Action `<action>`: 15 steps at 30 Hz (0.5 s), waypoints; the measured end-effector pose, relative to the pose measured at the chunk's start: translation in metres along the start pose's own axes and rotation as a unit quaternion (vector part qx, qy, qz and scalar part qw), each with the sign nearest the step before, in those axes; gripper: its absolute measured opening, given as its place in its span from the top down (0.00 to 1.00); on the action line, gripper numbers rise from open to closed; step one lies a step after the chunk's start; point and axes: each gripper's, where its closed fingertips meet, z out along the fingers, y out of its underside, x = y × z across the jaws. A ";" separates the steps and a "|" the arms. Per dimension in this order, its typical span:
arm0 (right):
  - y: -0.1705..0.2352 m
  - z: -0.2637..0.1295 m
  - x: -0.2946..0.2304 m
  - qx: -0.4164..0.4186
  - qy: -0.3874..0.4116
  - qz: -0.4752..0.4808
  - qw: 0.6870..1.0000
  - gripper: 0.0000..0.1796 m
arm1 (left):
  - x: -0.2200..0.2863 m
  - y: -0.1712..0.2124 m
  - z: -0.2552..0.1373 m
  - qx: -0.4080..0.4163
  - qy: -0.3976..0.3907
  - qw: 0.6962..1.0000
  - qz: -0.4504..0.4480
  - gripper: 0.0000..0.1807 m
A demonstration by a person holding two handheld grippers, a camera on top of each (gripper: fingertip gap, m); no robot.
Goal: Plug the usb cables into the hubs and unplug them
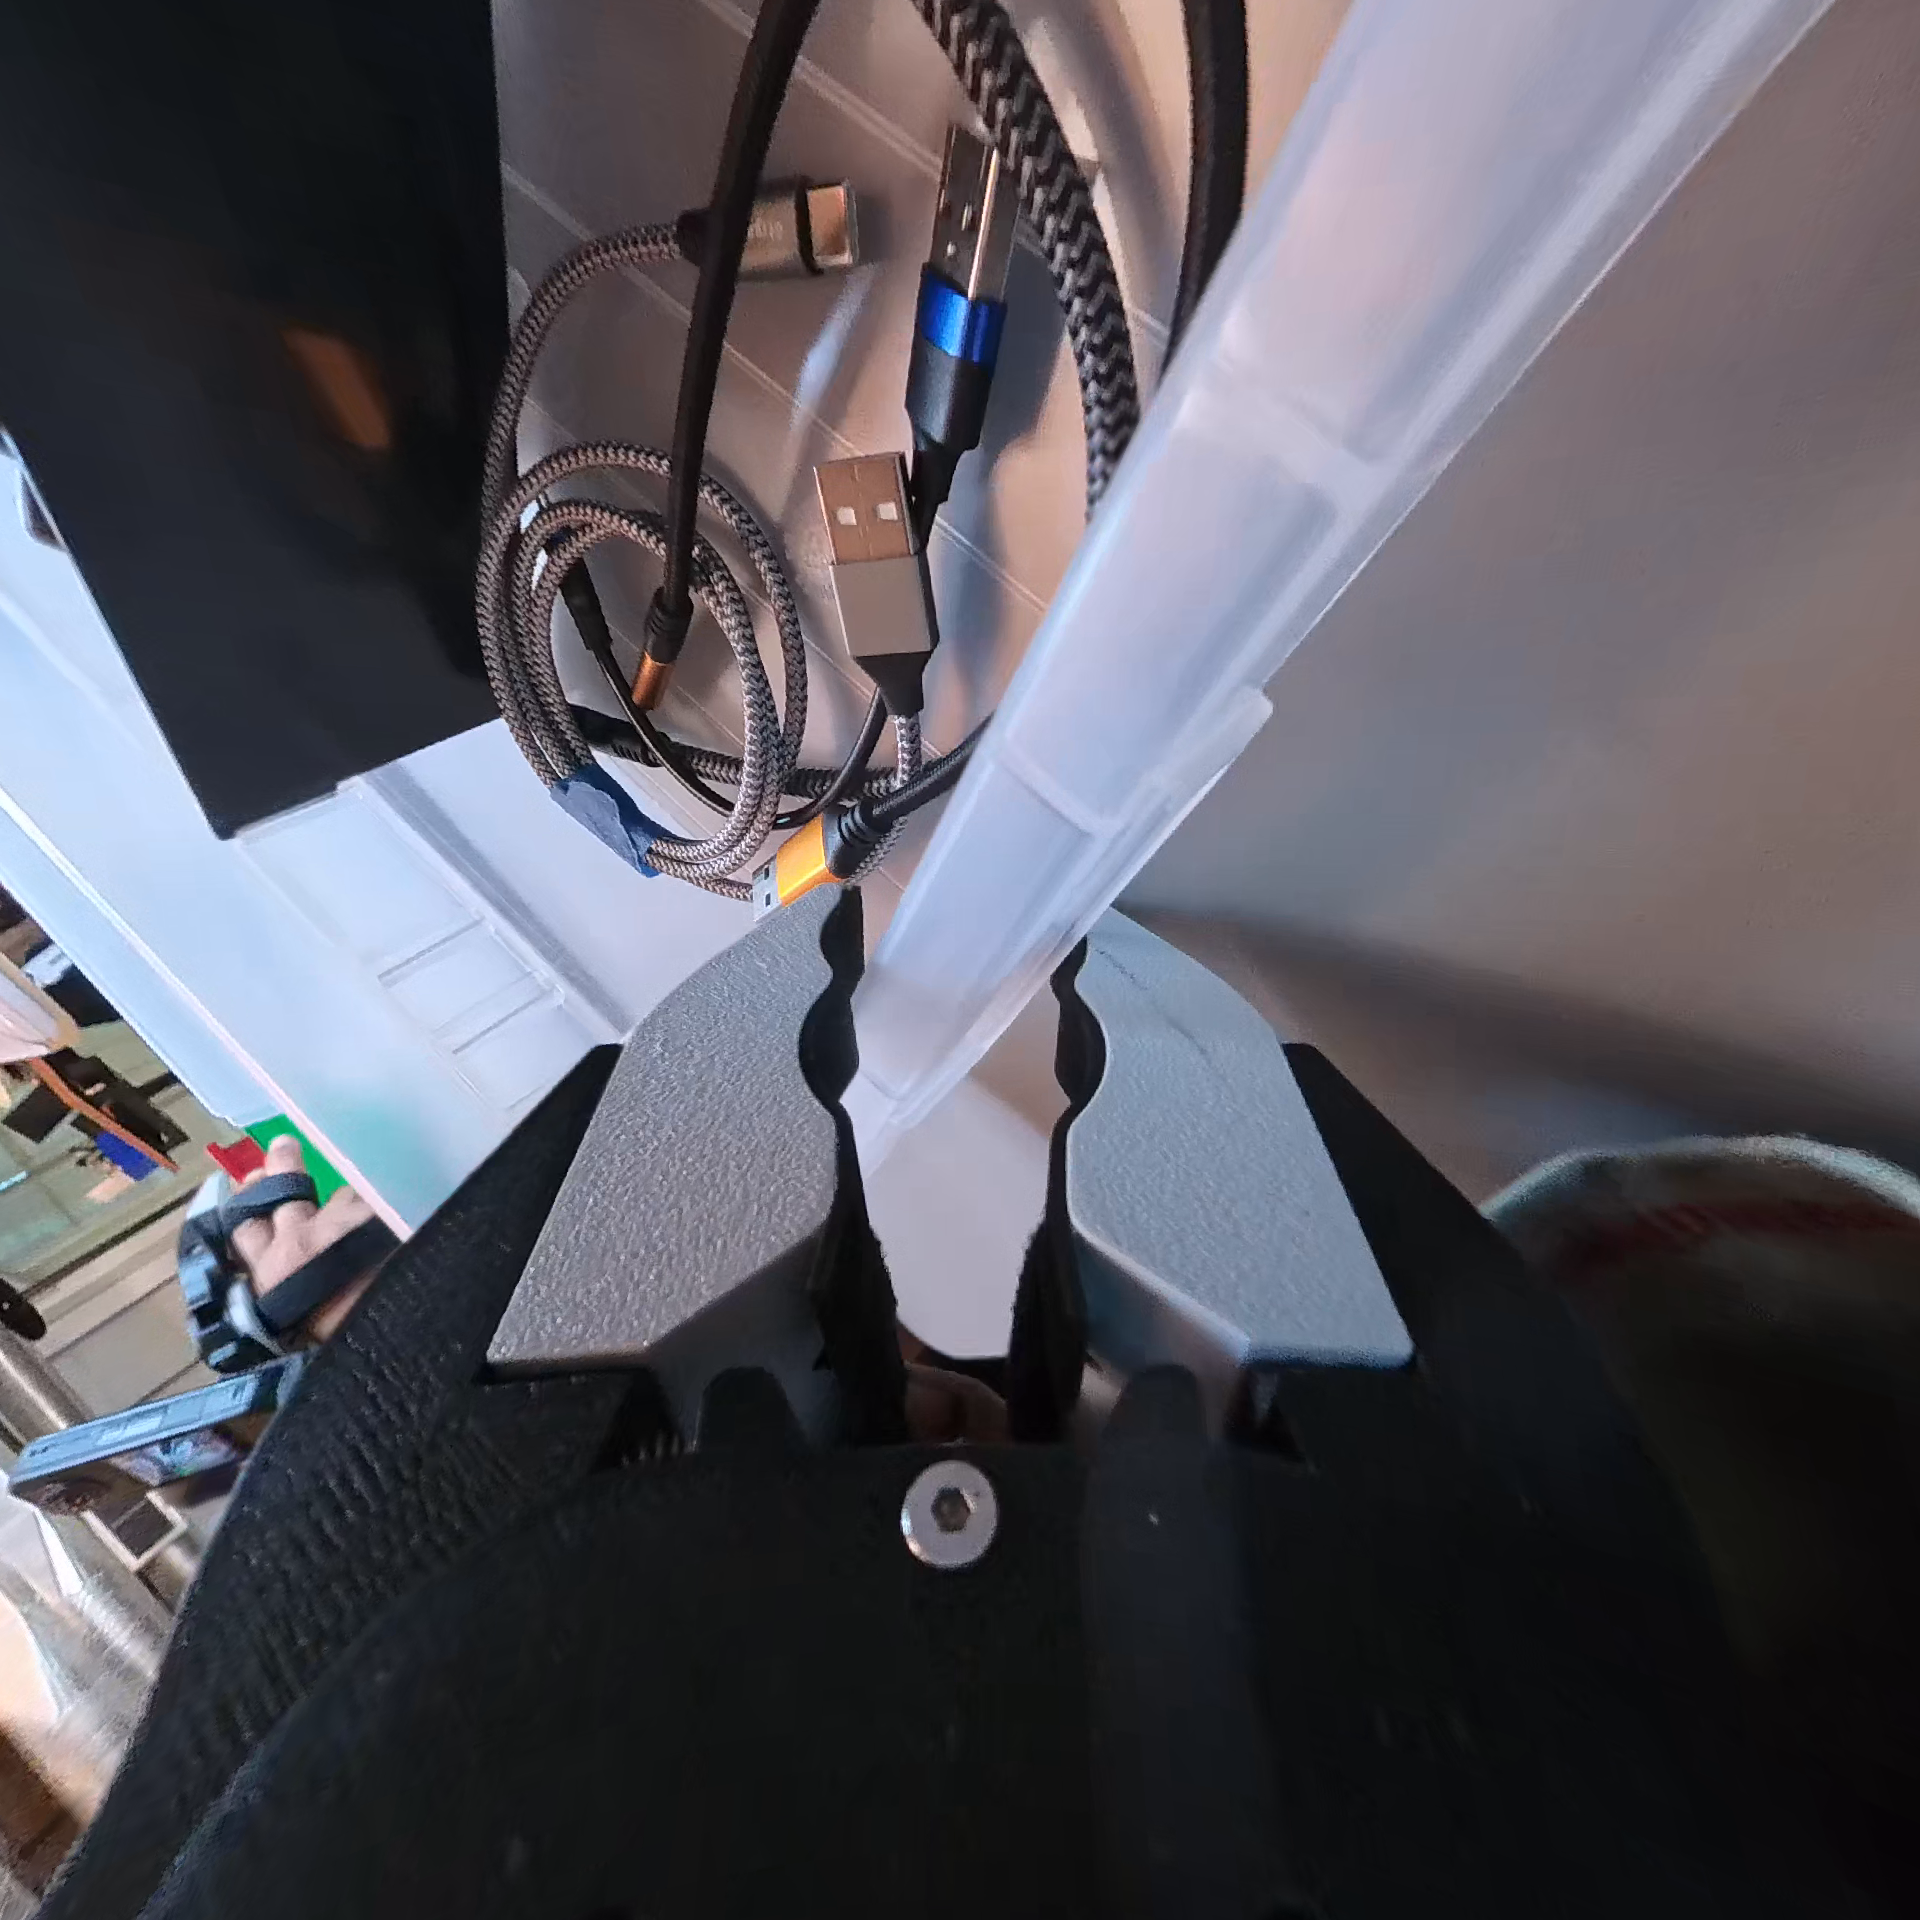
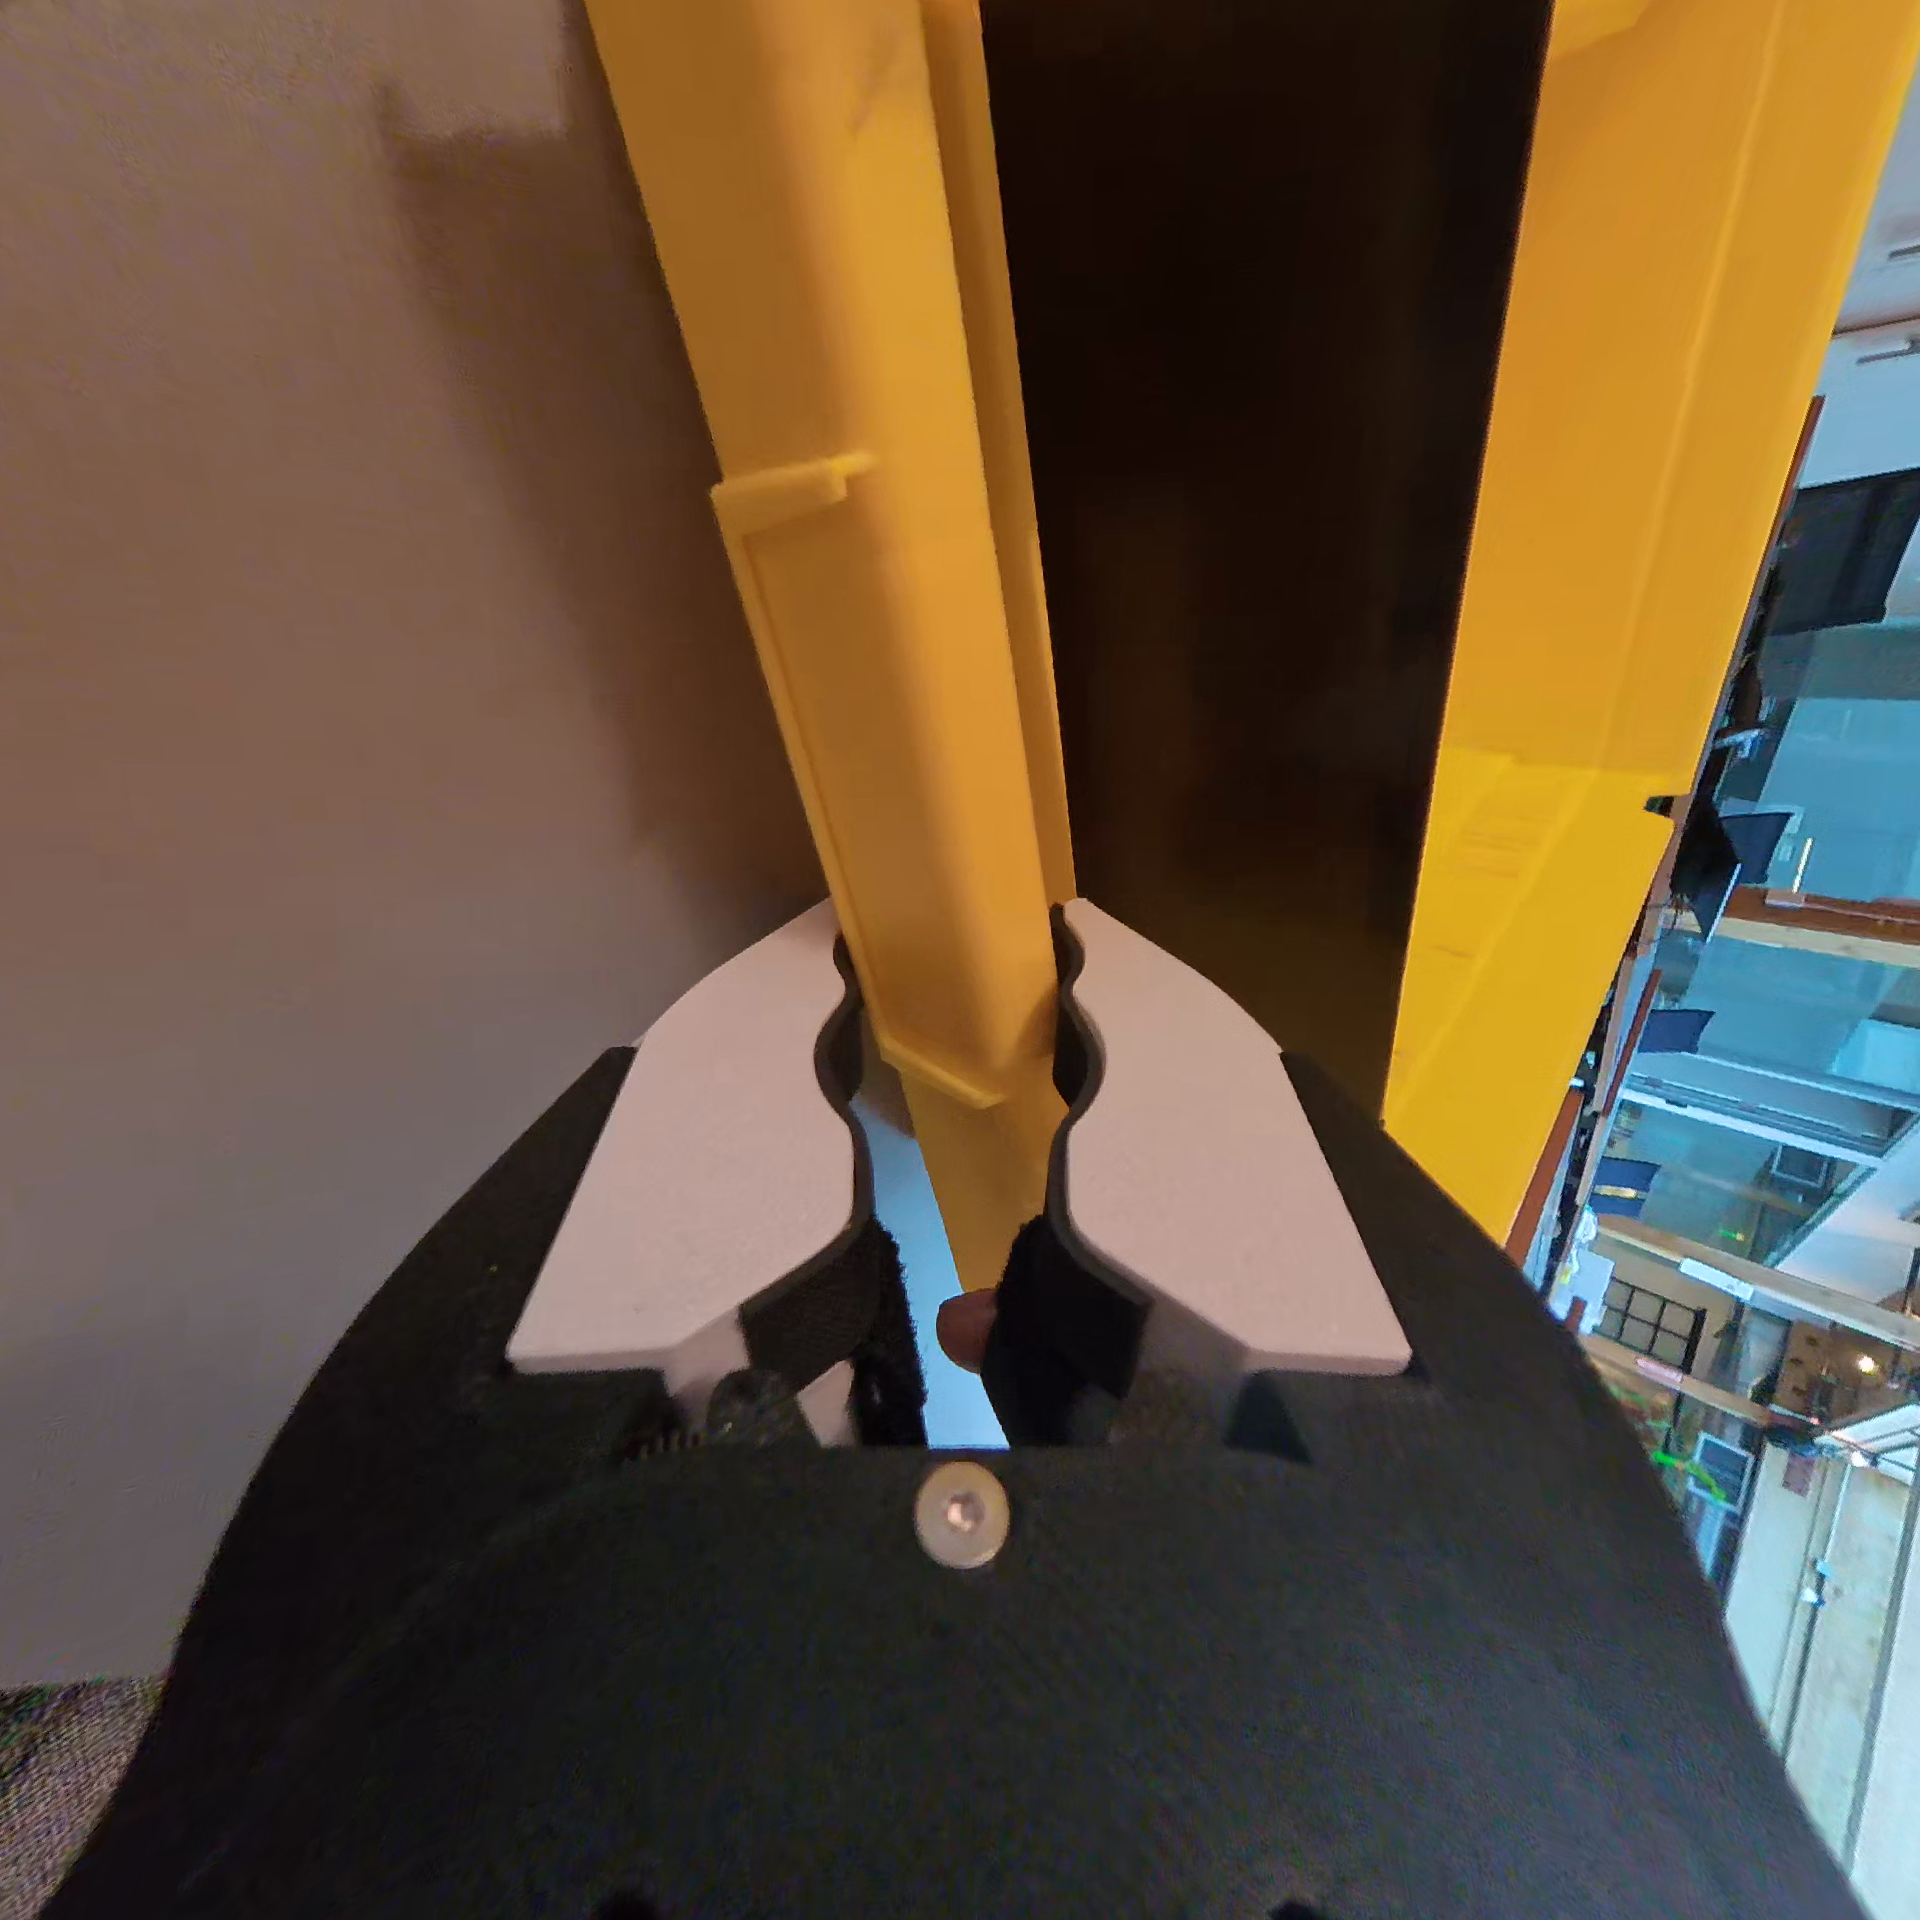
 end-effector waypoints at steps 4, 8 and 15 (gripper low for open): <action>0.012 0.001 0.001 -0.005 0.008 0.001 1.000 0.81 | 0.004 0.004 -0.003 -0.019 0.007 1.000 0.003 0.81; 0.009 -0.003 0.001 0.008 0.018 -0.003 1.000 0.79 | 0.005 0.002 -0.002 -0.024 0.008 1.000 -0.002 0.80; -0.005 -0.027 -0.010 0.071 -0.052 0.046 0.995 0.70 | 0.012 -0.023 -0.051 0.185 0.089 0.977 -0.055 0.46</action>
